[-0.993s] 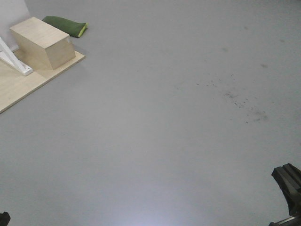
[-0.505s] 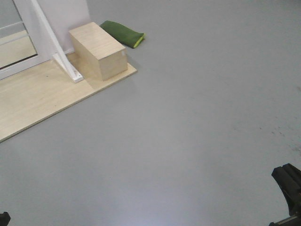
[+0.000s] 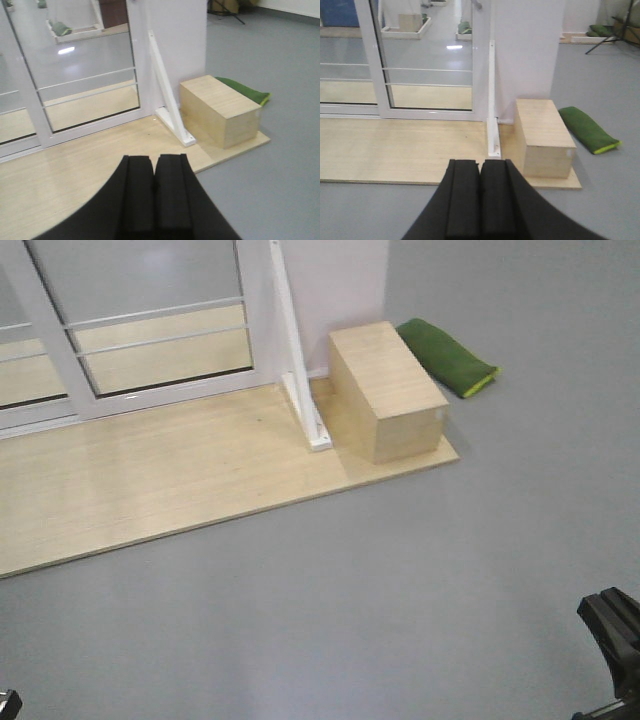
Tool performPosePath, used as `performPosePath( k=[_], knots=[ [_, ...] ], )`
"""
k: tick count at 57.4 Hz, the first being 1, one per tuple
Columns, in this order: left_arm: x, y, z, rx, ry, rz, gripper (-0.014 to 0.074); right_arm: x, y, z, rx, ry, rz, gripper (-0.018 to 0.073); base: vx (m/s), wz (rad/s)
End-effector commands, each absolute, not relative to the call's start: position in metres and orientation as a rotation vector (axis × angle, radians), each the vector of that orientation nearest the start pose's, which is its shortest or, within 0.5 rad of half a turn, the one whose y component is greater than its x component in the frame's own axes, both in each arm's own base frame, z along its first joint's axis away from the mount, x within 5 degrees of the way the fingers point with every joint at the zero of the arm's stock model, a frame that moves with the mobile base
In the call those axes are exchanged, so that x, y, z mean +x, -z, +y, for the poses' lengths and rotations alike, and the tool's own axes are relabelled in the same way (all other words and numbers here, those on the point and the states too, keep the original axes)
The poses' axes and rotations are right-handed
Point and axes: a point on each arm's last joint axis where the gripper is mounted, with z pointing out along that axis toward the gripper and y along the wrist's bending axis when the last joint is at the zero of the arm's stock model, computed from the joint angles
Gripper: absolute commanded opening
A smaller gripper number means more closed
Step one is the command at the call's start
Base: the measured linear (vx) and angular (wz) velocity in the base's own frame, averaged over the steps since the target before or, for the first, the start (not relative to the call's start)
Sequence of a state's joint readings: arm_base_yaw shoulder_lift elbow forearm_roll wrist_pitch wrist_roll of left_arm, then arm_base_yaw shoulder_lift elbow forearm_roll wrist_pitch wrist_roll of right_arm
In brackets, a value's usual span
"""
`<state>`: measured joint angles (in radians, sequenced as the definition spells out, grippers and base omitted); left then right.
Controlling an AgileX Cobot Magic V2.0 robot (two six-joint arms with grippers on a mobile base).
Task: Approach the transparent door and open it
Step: 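Turn and drive the base toward the white-framed glass sliding door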
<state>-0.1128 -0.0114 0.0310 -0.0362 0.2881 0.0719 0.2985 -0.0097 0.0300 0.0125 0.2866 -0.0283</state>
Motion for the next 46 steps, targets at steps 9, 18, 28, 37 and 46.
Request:
performPosePath(
  k=[9, 18, 28, 37, 46],
  knots=[
    [0.0550, -0.1833, -0.0071, 0.130, 0.070, 1.693, -0.0003, 0.0527, -0.1845, 0.0165, -0.276, -0.207, 1.678, -0.0004, 0.57, 0.59],
    [0.0550, -0.1833, -0.0071, 0.130, 0.070, 1.693, -0.0003, 0.0527, -0.1845, 0.0165, -0.276, -0.207, 1.678, -0.0004, 0.57, 0.37],
    [0.0550, -0.1833, -0.0071, 0.130, 0.070, 1.693, -0.0003, 0.0527, -0.1845, 0.0165, -0.276, -0.207, 1.678, -0.0004, 0.56, 0.23],
    [0.0550, -0.1833, -0.0071, 0.130, 0.070, 1.693, -0.0003, 0.0527, -0.1845, 0.0165, -0.276, -0.207, 1.678, -0.0004, 0.54, 0.18],
    [0.0550, -0.1833, -0.0071, 0.130, 0.070, 1.693, -0.0003, 0.0527, -0.1845, 0.0165, -0.276, -0.207, 1.678, -0.0004, 0.52, 0.15]
  ],
)
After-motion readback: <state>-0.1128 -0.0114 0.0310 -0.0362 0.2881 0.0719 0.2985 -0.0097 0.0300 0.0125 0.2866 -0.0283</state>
